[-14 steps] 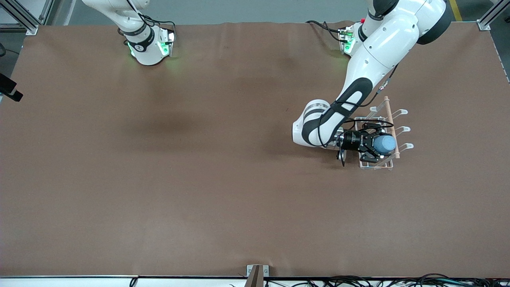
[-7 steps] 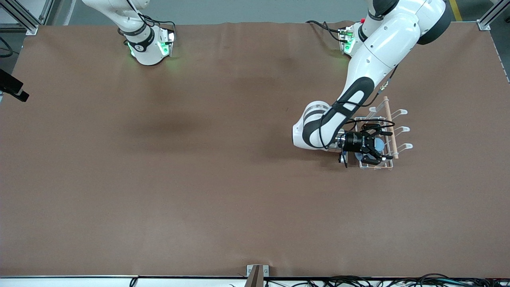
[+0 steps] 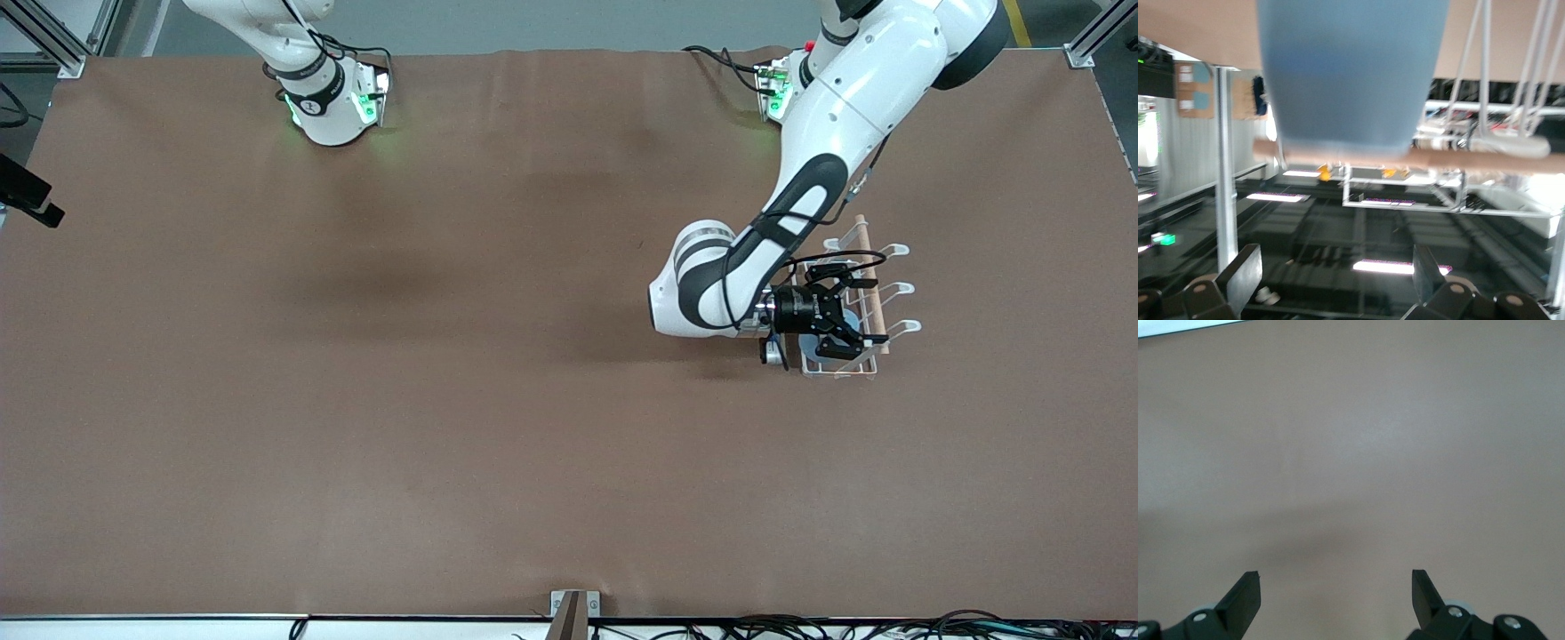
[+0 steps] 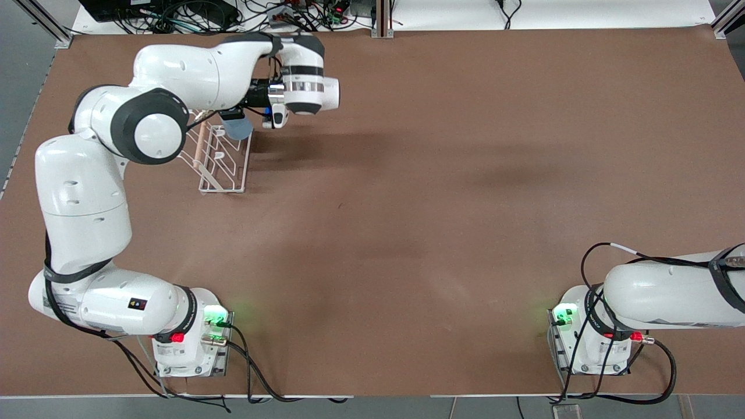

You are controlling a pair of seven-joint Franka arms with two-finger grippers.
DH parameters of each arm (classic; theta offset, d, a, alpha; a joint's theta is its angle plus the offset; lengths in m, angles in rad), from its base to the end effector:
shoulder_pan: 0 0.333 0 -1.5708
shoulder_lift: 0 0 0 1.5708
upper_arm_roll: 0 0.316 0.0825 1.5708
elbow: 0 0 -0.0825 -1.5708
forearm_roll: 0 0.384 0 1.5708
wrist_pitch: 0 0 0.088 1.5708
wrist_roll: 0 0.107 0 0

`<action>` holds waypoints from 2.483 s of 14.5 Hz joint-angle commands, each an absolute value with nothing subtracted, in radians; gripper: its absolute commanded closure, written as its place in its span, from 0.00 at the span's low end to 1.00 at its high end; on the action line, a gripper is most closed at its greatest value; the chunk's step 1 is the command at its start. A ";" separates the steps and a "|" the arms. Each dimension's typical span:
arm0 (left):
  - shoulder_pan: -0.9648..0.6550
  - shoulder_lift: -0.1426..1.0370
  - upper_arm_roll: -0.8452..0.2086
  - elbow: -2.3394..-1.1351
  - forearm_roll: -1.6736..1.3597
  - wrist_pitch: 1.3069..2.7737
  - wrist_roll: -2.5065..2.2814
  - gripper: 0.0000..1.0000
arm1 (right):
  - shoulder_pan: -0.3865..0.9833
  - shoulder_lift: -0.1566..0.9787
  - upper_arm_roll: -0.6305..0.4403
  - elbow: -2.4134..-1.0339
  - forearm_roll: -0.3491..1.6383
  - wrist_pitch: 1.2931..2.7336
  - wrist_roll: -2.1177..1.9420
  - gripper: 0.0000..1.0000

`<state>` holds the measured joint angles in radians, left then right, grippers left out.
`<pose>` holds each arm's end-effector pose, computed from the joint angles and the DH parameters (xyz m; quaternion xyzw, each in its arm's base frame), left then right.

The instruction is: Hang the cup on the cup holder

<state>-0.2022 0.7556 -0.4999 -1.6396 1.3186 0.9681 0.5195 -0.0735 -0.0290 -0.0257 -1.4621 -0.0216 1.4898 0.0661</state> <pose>0.5500 -0.2282 0.2449 -0.5348 0.4808 0.4673 0.5143 0.5334 -0.0558 0.6839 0.9960 -0.0837 0.0282 0.0108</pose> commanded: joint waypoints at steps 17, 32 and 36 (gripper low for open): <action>-0.084 0.258 -0.269 -1.264 0.256 1.415 0.046 0.00 | -0.078 -0.017 -0.041 -1.440 -0.043 1.479 0.063 0.00; -0.086 -0.229 -0.061 -1.689 -0.020 1.565 0.012 0.00 | -0.083 -0.017 -0.040 -1.440 -0.038 1.477 0.066 0.00; -0.086 -0.128 -0.060 -1.585 -0.023 1.557 -0.011 0.00 | -0.084 -0.017 -0.040 -1.440 -0.037 1.476 0.066 0.00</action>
<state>-0.0848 -0.1881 -0.0613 -1.6565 -0.0219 1.5575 0.0165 -0.0780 -0.0209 -0.0439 -1.4566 -0.0246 1.4890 0.0663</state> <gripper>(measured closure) 0.000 0.000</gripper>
